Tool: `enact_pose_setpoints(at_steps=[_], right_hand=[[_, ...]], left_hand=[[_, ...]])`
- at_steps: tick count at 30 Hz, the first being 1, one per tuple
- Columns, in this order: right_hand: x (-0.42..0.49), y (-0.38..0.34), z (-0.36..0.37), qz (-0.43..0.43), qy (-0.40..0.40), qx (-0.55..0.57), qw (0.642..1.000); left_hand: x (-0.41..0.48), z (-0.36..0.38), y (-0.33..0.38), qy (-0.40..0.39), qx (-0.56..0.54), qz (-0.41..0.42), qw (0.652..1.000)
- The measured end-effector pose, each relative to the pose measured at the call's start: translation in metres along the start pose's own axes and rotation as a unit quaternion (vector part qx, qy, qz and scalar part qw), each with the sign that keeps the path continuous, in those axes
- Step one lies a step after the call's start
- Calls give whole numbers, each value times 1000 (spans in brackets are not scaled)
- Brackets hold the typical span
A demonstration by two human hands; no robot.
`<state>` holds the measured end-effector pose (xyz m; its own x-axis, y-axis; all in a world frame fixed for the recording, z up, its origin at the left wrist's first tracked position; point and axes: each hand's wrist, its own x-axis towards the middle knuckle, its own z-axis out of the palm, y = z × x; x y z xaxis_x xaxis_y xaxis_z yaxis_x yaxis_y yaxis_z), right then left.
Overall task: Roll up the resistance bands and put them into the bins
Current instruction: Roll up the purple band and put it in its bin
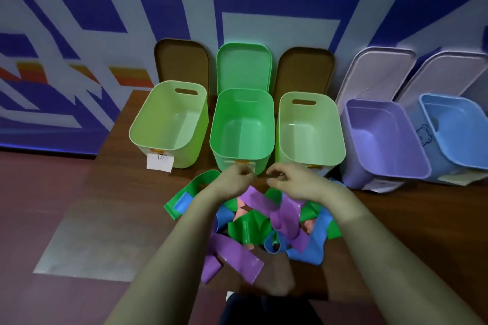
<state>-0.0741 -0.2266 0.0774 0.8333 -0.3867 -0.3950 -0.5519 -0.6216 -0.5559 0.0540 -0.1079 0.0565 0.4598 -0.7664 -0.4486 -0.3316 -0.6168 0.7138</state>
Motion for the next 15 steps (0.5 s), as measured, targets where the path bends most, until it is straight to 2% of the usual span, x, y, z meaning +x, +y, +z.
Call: enact_pose_setpoints(at_steps=[8, 15], right_hand=[[9, 20, 35, 31, -79, -60, 995], [29, 52, 54, -6, -55, -101, 993]], left_hand=[[8, 20, -24, -31, 95, -2, 995], [33, 43, -35, -56, 173, 39, 982]])
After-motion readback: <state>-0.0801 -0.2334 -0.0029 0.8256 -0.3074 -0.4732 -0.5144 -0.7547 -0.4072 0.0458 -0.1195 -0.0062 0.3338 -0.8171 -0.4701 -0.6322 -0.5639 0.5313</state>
